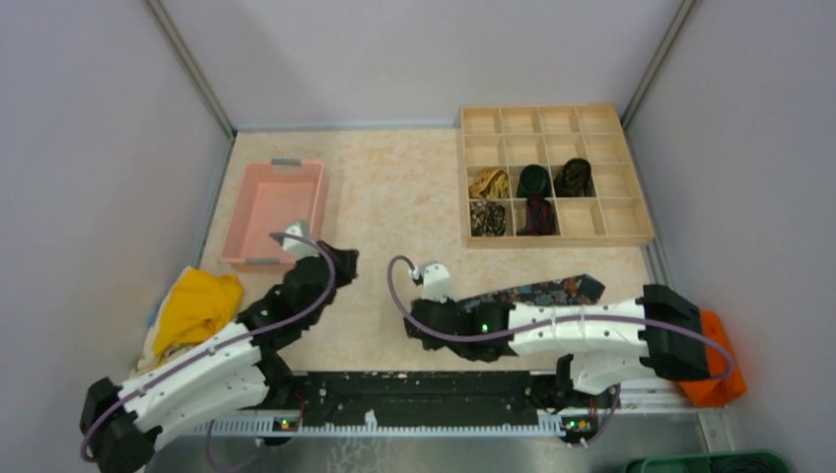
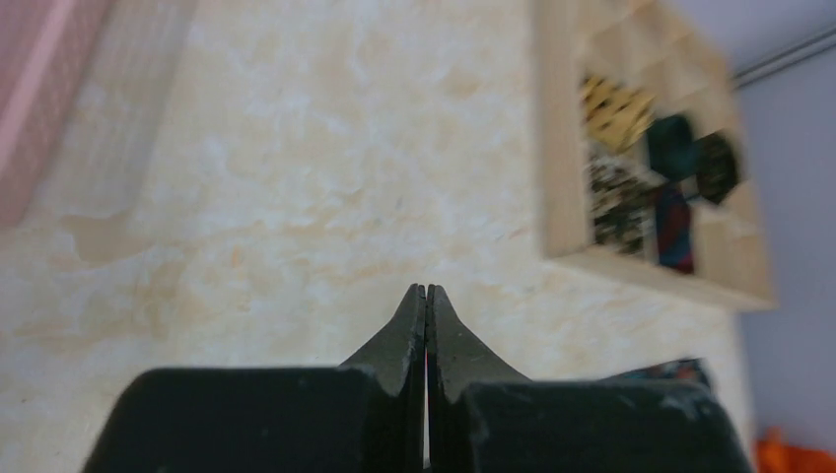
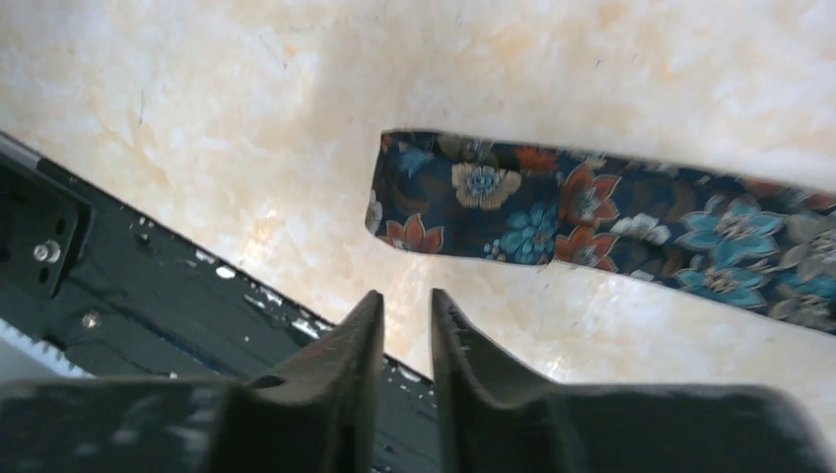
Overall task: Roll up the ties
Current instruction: Roll the tie at the center of the board.
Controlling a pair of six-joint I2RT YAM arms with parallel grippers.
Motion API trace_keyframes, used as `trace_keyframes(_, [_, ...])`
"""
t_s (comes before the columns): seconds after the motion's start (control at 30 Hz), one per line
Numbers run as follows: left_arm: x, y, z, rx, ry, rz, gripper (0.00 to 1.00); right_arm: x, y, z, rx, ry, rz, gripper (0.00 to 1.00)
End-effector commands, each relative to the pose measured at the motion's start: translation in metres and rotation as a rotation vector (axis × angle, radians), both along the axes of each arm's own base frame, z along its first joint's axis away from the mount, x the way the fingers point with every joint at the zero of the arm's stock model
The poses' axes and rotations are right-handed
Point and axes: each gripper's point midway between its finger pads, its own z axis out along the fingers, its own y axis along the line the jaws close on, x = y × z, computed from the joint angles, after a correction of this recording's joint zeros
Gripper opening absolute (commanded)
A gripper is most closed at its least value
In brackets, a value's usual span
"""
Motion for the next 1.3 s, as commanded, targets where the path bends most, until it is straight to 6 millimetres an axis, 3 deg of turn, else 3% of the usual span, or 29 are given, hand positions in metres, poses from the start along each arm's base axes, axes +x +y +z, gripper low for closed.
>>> trace_keyframes(0.0, [-0.019,0.054,0.028,-0.038,-0.114,0.122,0.00,0.015,0.004,0.019,-0.151,-0.117,-0.018,0.35])
trace_keyframes(0.07, [-0.026,0.064,0.040,-0.071,-0.152,0.127,0.00,0.018,0.016,0.020,-0.214,-0.148,-0.004,0.52])
trace_keyframes(0.2, [-0.035,0.082,0.043,-0.055,-0.146,0.167,0.00,0.026,0.036,0.008,-0.349,-0.183,0.011,0.62])
trace_keyframes(0.37, [-0.037,0.087,0.039,-0.035,-0.129,0.180,0.00,0.028,0.045,-0.005,-0.420,-0.179,0.012,0.62])
trace_keyframes(0.53, [-0.035,0.087,0.040,-0.029,-0.142,0.179,0.00,0.025,0.041,-0.017,-0.450,-0.148,-0.007,0.62])
trace_keyframes(0.9, [-0.033,0.084,0.041,-0.011,-0.161,0.160,0.00,0.037,0.017,-0.059,-0.492,-0.049,-0.058,0.62])
trace_keyframes(1.27, [-0.029,0.079,0.039,0.008,-0.166,0.144,0.00,0.047,0.003,-0.075,-0.505,-0.014,-0.112,0.59])
